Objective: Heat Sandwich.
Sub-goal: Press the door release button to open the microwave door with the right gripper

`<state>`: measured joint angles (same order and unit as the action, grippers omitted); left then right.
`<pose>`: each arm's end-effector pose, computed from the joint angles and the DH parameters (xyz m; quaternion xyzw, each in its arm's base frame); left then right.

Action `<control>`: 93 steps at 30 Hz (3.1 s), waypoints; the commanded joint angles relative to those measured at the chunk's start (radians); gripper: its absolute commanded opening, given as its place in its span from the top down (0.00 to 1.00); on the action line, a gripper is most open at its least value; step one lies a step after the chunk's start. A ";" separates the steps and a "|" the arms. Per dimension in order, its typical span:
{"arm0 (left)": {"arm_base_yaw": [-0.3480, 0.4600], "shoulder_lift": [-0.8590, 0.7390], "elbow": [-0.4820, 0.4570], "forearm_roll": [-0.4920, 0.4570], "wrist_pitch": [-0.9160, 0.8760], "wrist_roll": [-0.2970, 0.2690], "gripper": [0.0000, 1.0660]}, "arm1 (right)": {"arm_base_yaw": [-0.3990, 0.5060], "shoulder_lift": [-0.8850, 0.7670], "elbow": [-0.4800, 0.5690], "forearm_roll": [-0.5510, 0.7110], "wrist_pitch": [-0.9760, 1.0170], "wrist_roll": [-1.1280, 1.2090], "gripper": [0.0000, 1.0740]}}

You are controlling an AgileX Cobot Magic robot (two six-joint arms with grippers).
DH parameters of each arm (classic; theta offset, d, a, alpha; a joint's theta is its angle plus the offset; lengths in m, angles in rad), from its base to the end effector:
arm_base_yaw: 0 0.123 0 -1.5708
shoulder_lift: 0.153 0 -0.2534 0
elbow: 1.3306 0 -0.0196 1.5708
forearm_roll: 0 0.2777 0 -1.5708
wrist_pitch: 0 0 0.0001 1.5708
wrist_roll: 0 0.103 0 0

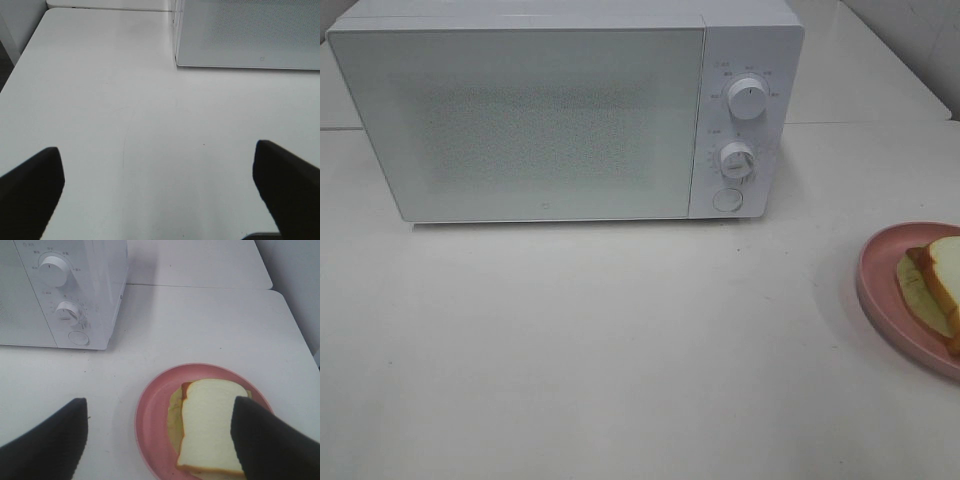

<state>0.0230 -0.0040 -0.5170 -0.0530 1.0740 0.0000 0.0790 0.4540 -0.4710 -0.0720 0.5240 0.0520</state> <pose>0.0581 -0.0035 0.2891 -0.0083 0.8509 -0.0204 0.5249 0.1598 0.0089 0.2740 -0.0277 0.8381 0.0036 0.5448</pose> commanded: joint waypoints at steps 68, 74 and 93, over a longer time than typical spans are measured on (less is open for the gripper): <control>0.002 -0.026 0.001 -0.001 -0.008 0.000 0.08 | 0.535 1.178 0.170 0.675 -1.725 -0.249 0.30; 0.002 -0.026 0.001 -0.001 -0.008 0.000 0.08 | 0.623 1.233 0.159 0.766 -1.757 -0.249 0.30; 0.002 -0.026 0.001 -0.001 -0.008 0.000 0.08 | 0.647 1.261 0.147 0.787 -1.752 -0.223 0.30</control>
<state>0.0230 -0.0040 -0.5170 -0.0530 1.0740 0.0000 0.7220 1.7170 -0.3150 0.7120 -1.2110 -0.1800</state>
